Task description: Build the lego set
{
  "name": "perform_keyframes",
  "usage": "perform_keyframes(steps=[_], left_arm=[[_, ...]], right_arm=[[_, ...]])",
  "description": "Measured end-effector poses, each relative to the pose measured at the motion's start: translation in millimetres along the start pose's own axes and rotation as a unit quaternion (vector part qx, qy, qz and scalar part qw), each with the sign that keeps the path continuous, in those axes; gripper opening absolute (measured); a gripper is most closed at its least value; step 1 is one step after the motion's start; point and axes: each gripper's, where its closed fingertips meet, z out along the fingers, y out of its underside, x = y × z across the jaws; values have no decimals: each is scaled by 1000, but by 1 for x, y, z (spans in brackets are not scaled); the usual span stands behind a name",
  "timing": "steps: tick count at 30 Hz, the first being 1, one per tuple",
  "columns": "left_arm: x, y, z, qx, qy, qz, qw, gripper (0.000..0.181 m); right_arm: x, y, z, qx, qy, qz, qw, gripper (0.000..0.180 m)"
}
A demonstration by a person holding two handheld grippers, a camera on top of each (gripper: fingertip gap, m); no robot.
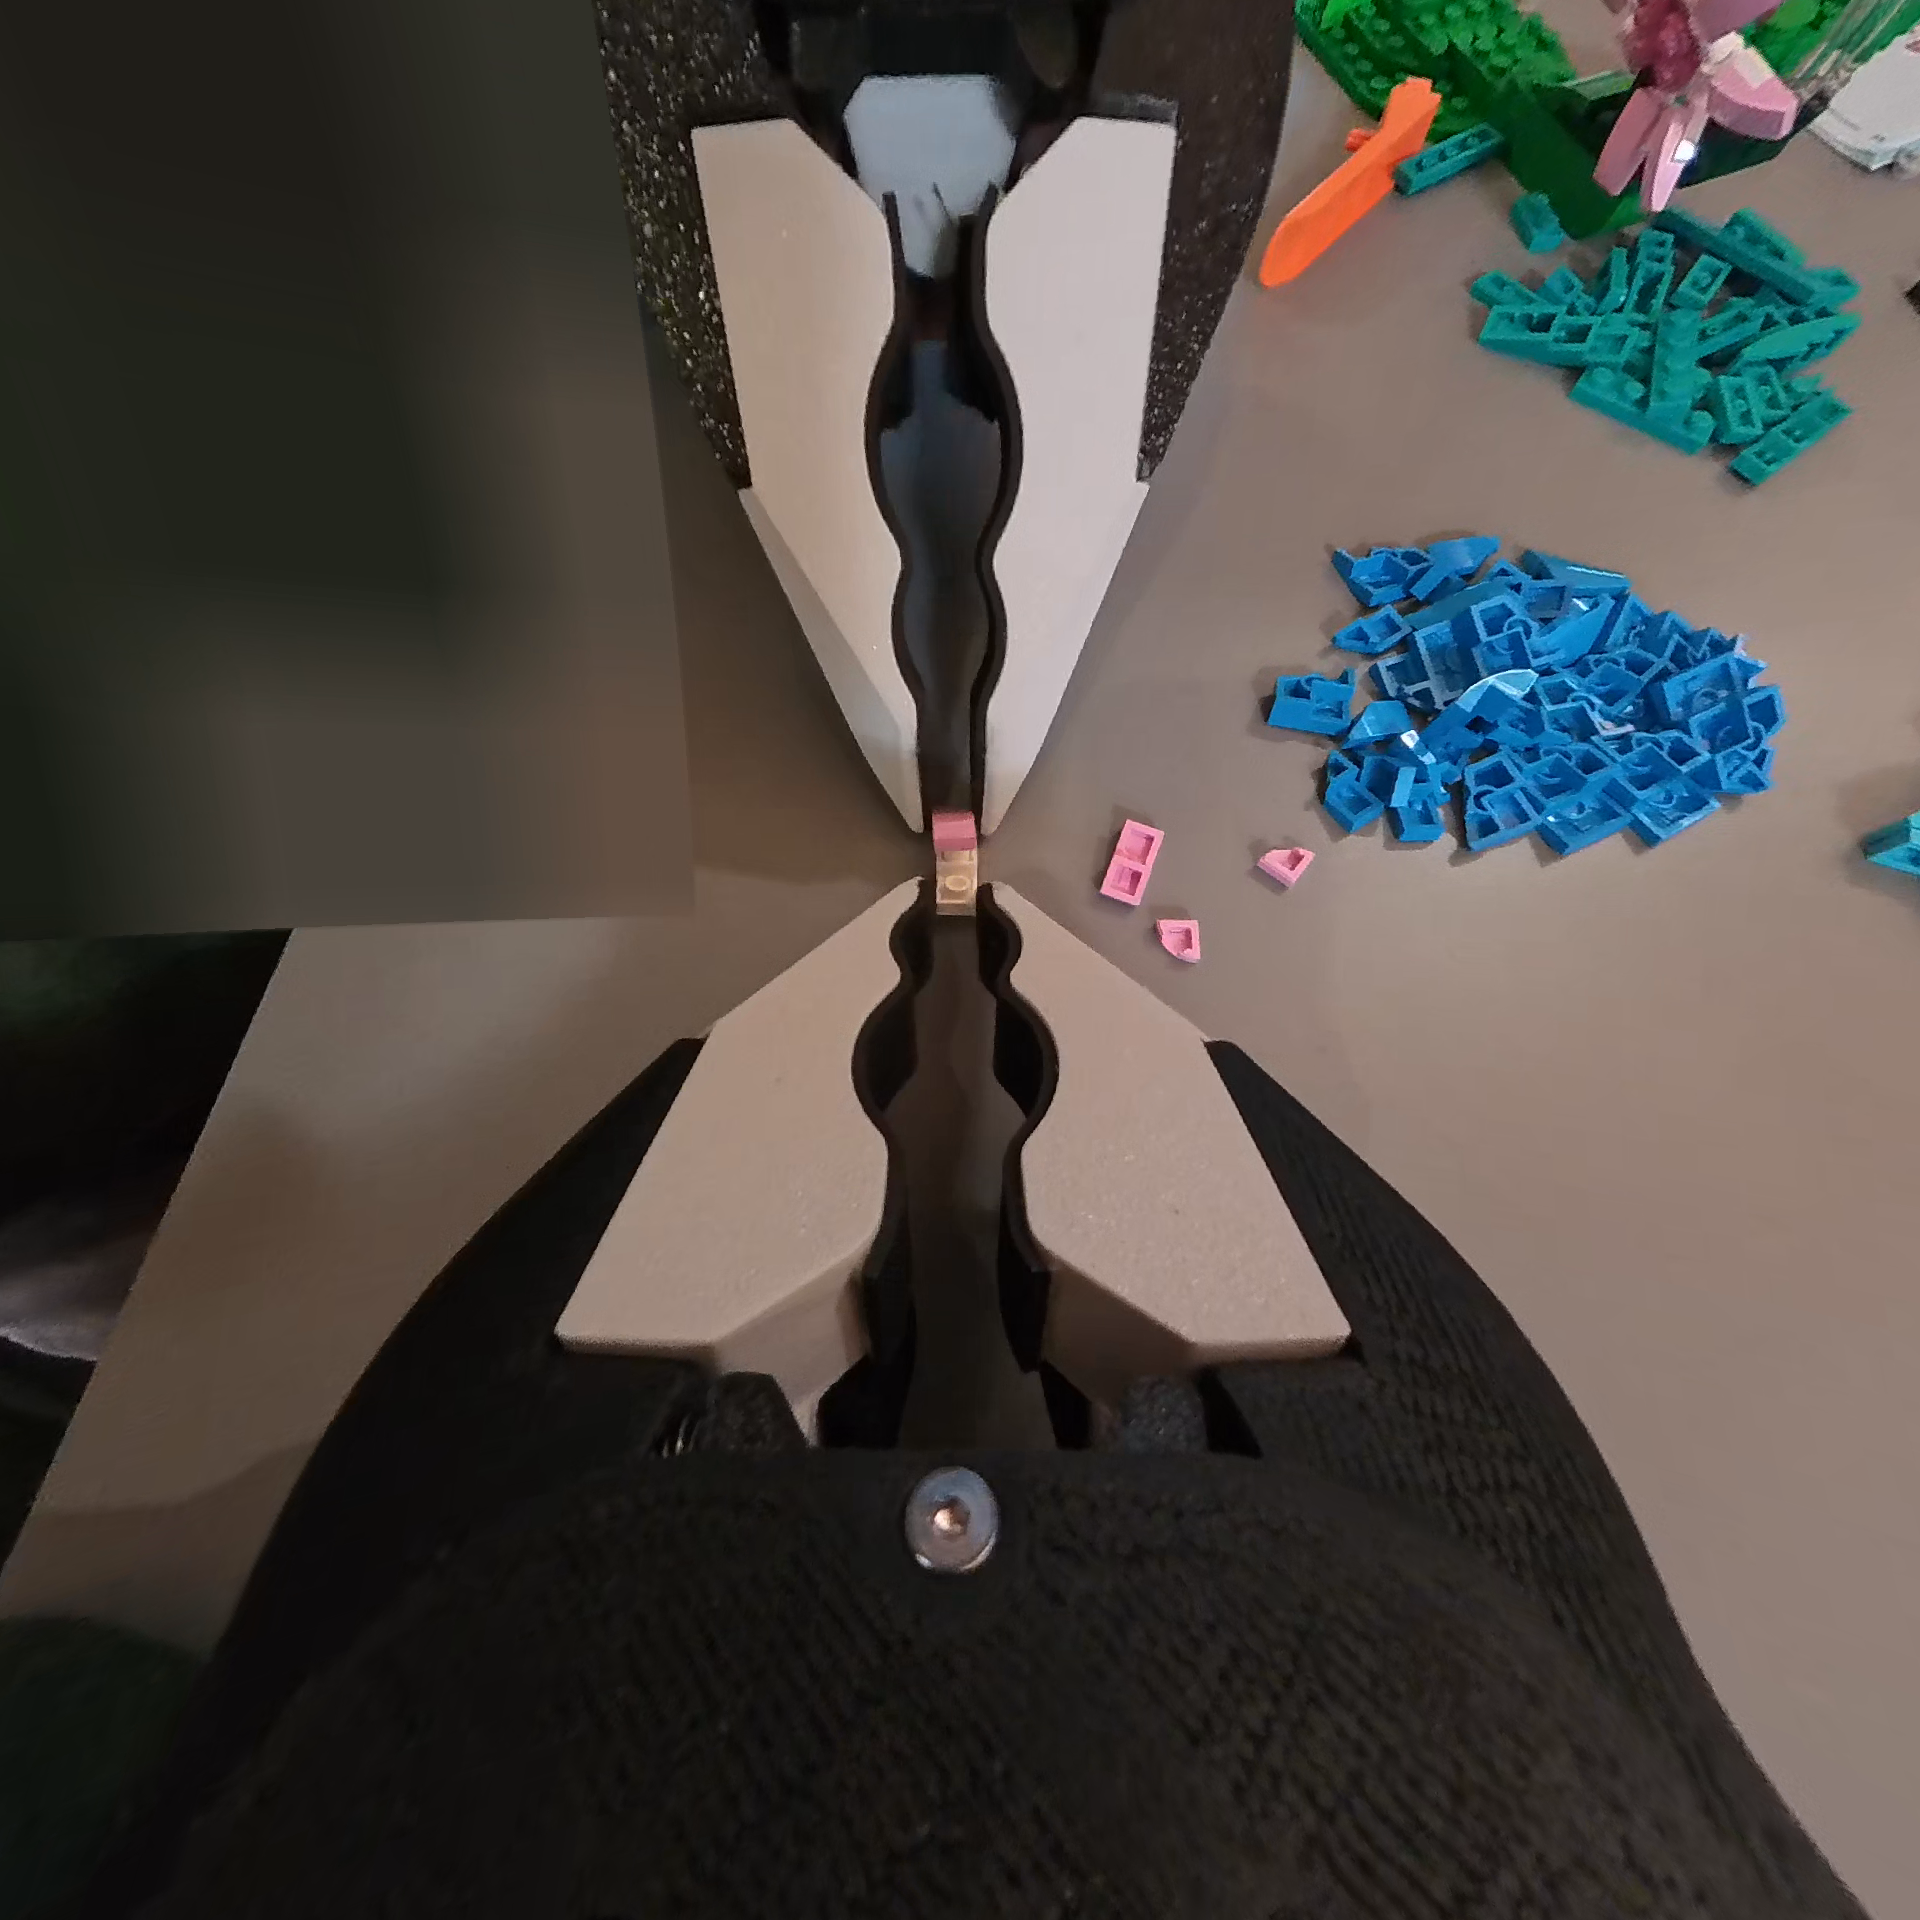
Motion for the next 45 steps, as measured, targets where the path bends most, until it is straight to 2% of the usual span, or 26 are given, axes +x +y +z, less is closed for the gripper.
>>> perform_keyframes(steps=[1,45], left_arm=[[0,0,0,-4,1,-1,1000,6],[1,2,-2,-11,22,-11,1000,6]], right_arm=[[0,-1,0,2,0,1,1000,6],[0,0,3,-5,-1,2,1000,6]])
